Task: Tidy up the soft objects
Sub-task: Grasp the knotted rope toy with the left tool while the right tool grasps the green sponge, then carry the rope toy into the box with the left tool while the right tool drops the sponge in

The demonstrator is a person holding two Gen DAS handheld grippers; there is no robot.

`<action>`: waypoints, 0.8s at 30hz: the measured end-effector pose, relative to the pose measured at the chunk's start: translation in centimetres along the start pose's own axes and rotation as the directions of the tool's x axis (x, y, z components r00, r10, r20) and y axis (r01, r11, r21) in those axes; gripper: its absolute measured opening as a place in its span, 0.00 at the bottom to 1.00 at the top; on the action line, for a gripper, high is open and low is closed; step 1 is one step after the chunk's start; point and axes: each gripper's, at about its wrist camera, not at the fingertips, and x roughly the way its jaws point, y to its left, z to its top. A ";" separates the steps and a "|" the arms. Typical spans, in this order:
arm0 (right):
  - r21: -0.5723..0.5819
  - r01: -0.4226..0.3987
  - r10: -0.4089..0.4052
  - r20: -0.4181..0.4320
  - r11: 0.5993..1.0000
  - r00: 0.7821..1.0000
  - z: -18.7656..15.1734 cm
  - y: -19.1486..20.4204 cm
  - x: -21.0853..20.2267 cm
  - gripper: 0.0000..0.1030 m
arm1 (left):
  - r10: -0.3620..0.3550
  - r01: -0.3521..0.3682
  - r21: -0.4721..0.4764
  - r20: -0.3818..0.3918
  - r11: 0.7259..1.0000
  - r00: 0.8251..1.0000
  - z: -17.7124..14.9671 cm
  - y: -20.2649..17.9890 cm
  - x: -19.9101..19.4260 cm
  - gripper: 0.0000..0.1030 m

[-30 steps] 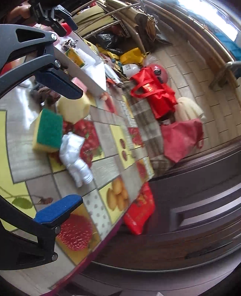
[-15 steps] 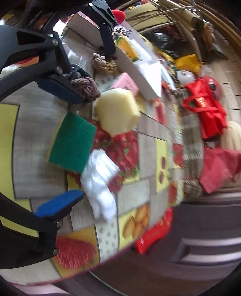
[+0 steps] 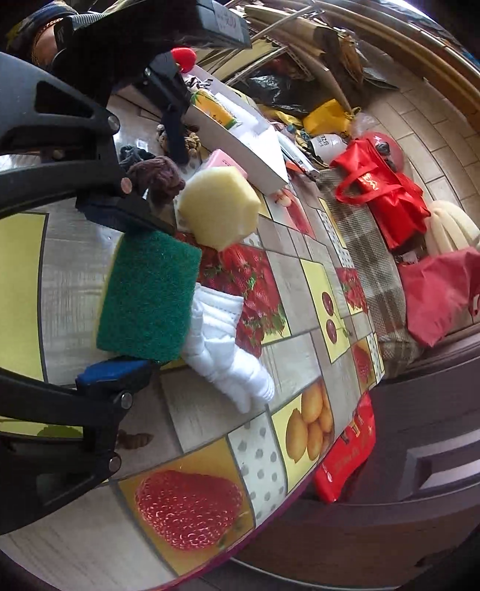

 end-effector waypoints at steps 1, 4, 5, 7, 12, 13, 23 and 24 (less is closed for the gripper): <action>0.003 0.000 0.000 0.003 1.000 1.000 0.0 0.0 -0.1 0.57 | 0.005 -0.005 0.003 0.006 1.000 1.000 -0.1 -0.1 -0.1 0.29; -0.001 -0.005 0.005 0.014 1.000 1.000 0.3 0.2 -0.3 0.57 | 0.011 -0.010 -0.014 0.052 1.000 0.999 -0.2 0.2 -1.0 0.24; -0.004 -0.004 0.004 0.024 1.000 1.000 0.3 0.3 -0.5 0.57 | 0.014 -0.012 -0.025 0.083 1.000 0.996 -0.3 0.5 -1.5 0.24; -0.022 0.002 -0.001 0.059 1.000 0.998 0.3 0.6 -1.0 0.57 | 0.016 -0.008 -0.052 0.169 0.999 0.985 -0.8 1.1 -3.2 0.24; -0.078 0.035 -0.019 0.196 0.996 0.980 -0.1 2.1 -3.1 0.57 | 0.078 -0.038 -0.117 0.351 0.992 0.933 -2.5 1.9 -7.0 0.24; -0.086 0.037 -0.017 0.222 0.996 0.975 -0.2 2.3 -3.6 0.57 | 0.087 -0.044 -0.125 0.364 0.991 0.927 -2.7 2.1 -7.4 0.24; -0.104 0.008 0.022 0.280 0.995 0.960 0.1 3.5 -3.6 0.57 | 0.134 -0.056 -0.198 0.405 0.979 0.905 -4.3 4.1 -9.8 0.24; -0.107 0.009 0.022 0.284 0.994 0.959 0.1 3.7 -3.7 0.57 | 0.138 -0.061 -0.198 0.406 0.978 0.903 -4.4 4.1 -9.9 0.24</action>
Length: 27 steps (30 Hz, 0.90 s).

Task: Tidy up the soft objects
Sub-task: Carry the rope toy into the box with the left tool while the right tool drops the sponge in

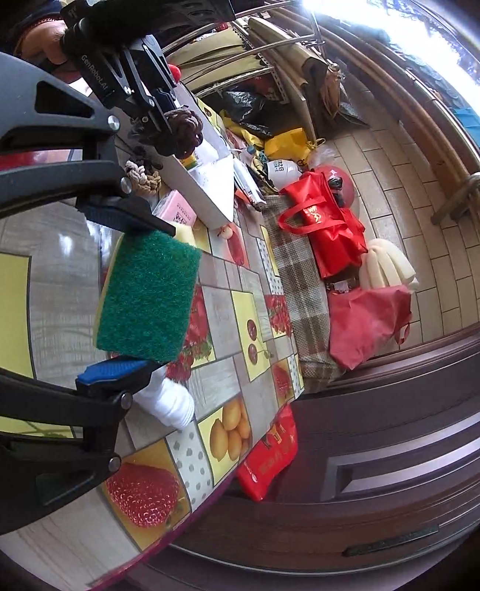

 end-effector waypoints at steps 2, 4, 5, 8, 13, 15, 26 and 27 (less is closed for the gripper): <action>-0.006 -0.004 0.004 0.010 1.000 1.000 -0.1 0.5 0.0 0.57 | 0.010 -0.010 0.005 0.008 1.000 1.000 -0.2 0.1 -0.4 0.24; -0.015 -0.006 0.007 0.015 1.000 1.000 -0.1 1.0 0.1 0.57 | 0.019 -0.019 0.008 0.014 1.000 1.000 -0.3 0.4 -0.8 0.24; -0.020 -0.009 0.010 0.018 1.000 1.000 -0.2 1.3 0.2 0.57 | 0.025 -0.026 0.008 0.017 1.000 1.000 -0.4 0.7 -1.0 0.24; -0.037 -0.020 0.021 0.025 0.999 0.999 -0.2 2.3 0.6 0.57 | 0.045 -0.045 0.001 0.024 0.999 0.999 -0.5 1.4 -1.5 0.24; -0.043 -0.029 0.032 0.059 0.999 0.998 0.0 3.0 0.8 0.57 | 0.066 -0.065 -0.041 0.027 0.997 0.997 -0.7 2.8 -2.0 0.24; -0.020 -0.014 0.016 0.091 1.000 0.996 0.3 2.4 0.2 0.57 | 0.067 -0.065 -0.055 0.026 0.996 0.997 -0.8 3.2 -2.0 0.24; 0.128 0.204 -0.238 0.403 0.971 0.884 13.3 -6.6 -13.8 0.57 | 0.076 -0.075 -0.039 0.037 0.996 0.996 -0.8 3.1 -2.2 0.24; 0.130 0.217 -0.252 0.436 0.967 0.864 14.6 -6.7 -15.4 0.57 | 0.077 -0.076 -0.040 0.037 0.996 0.996 -0.8 3.1 -2.2 0.24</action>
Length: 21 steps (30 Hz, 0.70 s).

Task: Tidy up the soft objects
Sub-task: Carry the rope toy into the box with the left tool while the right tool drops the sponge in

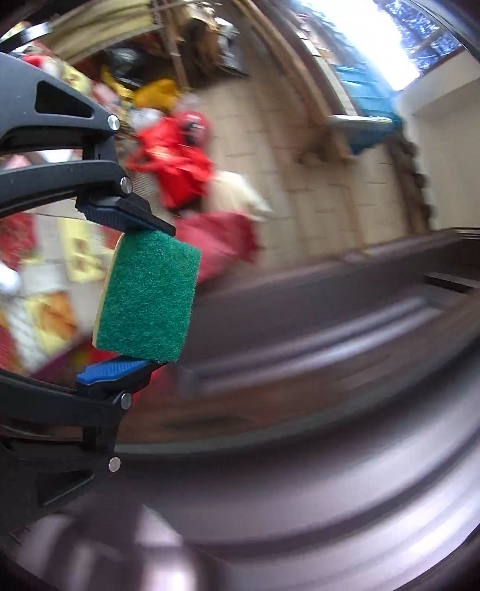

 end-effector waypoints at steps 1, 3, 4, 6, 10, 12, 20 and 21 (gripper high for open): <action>0.003 0.015 -0.015 0.053 1.000 0.998 2.5 -0.3 -1.0 0.57 | 0.002 -0.002 -0.001 0.000 1.000 1.000 0.0 0.1 0.0 0.24; 0.012 0.029 -0.030 0.123 1.000 0.992 6.1 -0.6 -2.4 0.57 | 0.005 -0.005 -0.003 0.005 1.000 1.000 0.0 0.0 -0.1 0.24; 0.020 0.036 -0.038 0.163 0.999 0.986 8.0 -0.6 -3.2 0.57 | 0.010 -0.010 -0.001 0.007 1.000 1.000 0.0 -0.1 -0.2 0.24; 0.028 0.034 -0.039 0.213 0.999 0.976 10.1 -0.2 -4.1 0.57 | 0.021 -0.021 0.008 0.012 1.000 1.000 0.0 -0.1 -0.4 0.24; -0.032 -0.011 0.017 0.212 0.999 0.977 9.4 3.0 -3.9 0.57 | 0.042 -0.042 0.004 0.017 0.999 0.999 -0.2 0.6 -0.9 0.24; -0.070 -0.071 0.081 0.155 0.995 0.985 6.3 5.3 -2.8 0.57 | 0.051 -0.051 -0.007 0.015 0.999 0.999 -0.3 1.3 -1.1 0.24; -0.078 -0.359 0.327 -0.266 0.930 0.907 -12.3 15.8 4.9 0.57 | 0.151 -0.149 -0.062 0.021 0.987 0.988 -0.9 5.2 -2.2 0.24; -0.067 -0.384 0.346 -0.311 0.921 0.885 -14.2 17.0 5.7 0.57 | 0.170 -0.168 -0.072 0.020 0.983 0.985 -0.9 5.8 -2.2 0.24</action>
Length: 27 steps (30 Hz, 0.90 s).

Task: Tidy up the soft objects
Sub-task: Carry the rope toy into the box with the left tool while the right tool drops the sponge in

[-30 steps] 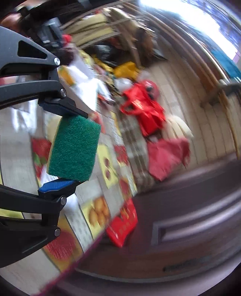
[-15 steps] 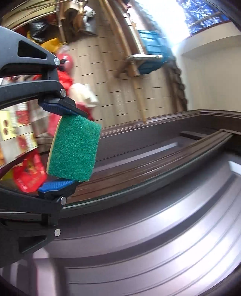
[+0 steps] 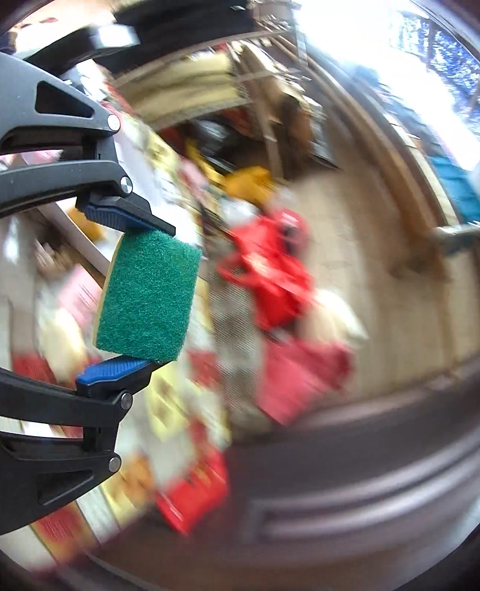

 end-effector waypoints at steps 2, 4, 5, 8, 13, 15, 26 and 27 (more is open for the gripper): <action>0.008 -0.051 0.052 -0.074 0.999 0.996 -2.4 1.9 3.0 0.57 | 0.033 -0.033 -0.034 -0.003 0.999 0.999 0.0 1.6 0.2 0.24; 0.009 -0.082 0.082 -0.115 0.997 0.990 -3.8 3.6 4.9 0.57 | 0.062 -0.063 -0.079 -0.017 0.995 0.998 0.0 3.3 0.7 0.24; 0.005 -0.096 0.096 -0.132 0.995 0.987 -4.5 4.5 6.1 0.57 | 0.079 -0.081 -0.106 -0.027 0.991 0.997 0.0 4.3 0.9 0.24; -0.008 -0.123 0.120 -0.166 0.992 0.979 -5.7 6.1 7.9 0.57 | 0.124 -0.132 -0.175 -0.054 0.976 0.991 -0.1 6.8 1.6 0.24; -0.012 -0.142 0.137 -0.193 0.990 0.972 -6.9 6.9 8.7 0.57 | 0.157 -0.181 -0.274 -0.107 0.944 0.982 -0.3 10.3 2.7 0.24; -0.015 -0.150 0.144 -0.199 0.989 0.969 -7.2 7.3 9.3 0.57 | 0.161 -0.188 -0.279 -0.118 0.942 0.980 -0.4 10.9 3.1 0.24; -0.089 -0.240 0.206 -0.286 0.967 0.936 -7.0 12.0 12.8 0.68 | 0.188 -0.220 -0.271 -0.141 0.937 0.972 -0.3 11.7 3.8 0.71; -0.095 -0.232 0.197 -0.282 0.968 0.939 -7.0 12.2 12.9 0.80 | 0.199 -0.228 -0.272 -0.132 0.935 0.971 -0.3 11.6 3.6 0.85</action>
